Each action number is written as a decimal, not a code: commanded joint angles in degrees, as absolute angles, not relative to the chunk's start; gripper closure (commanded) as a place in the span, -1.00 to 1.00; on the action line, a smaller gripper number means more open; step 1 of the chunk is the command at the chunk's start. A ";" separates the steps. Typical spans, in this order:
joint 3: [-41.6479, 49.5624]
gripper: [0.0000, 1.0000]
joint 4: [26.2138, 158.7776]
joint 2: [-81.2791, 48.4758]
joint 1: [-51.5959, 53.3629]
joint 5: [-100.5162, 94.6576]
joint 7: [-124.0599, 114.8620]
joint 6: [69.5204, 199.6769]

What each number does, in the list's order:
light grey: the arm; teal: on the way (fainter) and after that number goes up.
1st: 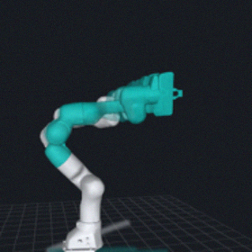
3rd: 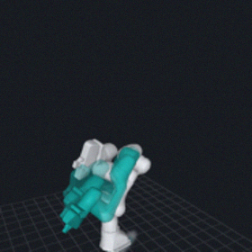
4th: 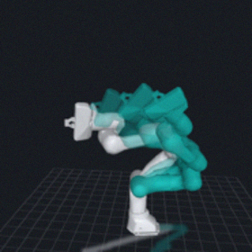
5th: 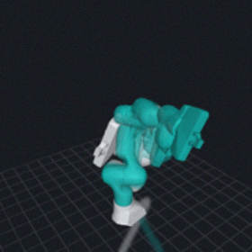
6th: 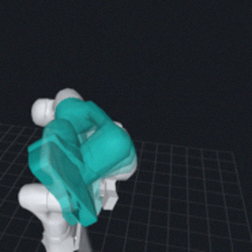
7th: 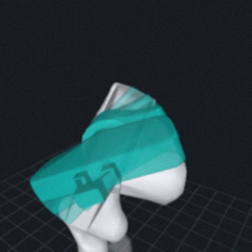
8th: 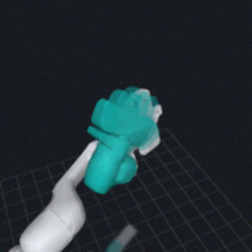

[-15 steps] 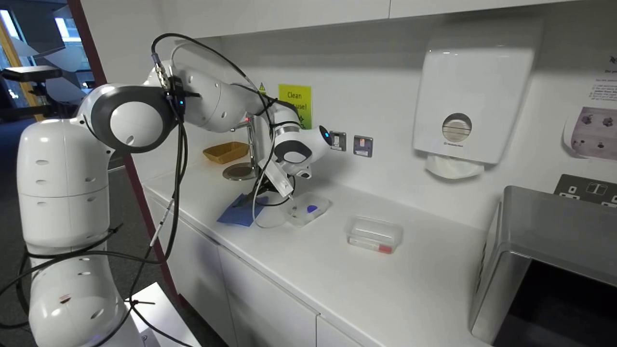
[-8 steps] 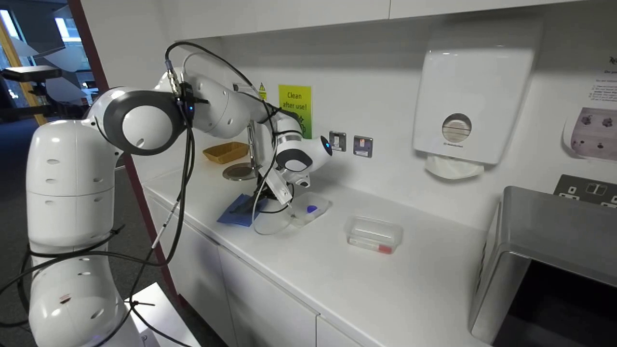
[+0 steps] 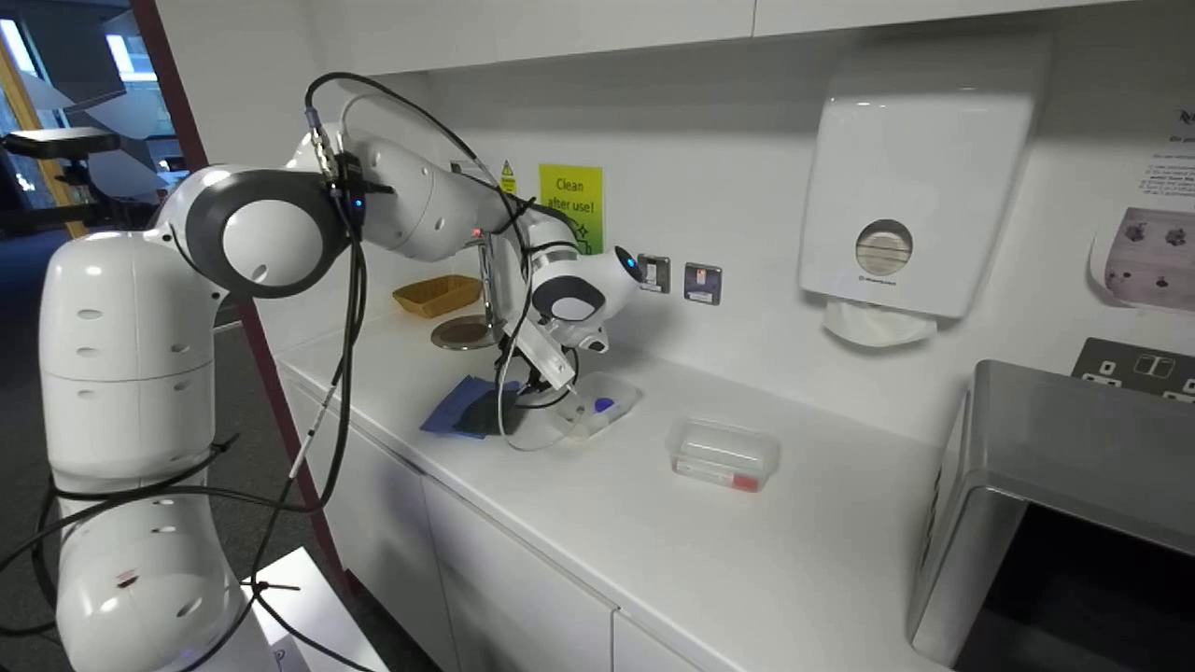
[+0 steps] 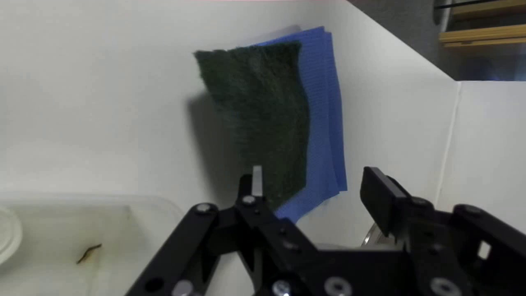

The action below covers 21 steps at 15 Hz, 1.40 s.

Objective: Move the black and blue towels to the counter

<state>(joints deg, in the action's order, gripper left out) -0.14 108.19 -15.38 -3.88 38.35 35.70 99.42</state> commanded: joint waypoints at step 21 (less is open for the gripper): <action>-4.88 -1.00 138.79 30.13 3.26 -4.91 4.77 110.00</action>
<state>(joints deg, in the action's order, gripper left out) -5.72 138.93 30.24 2.26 -4.45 5.19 110.19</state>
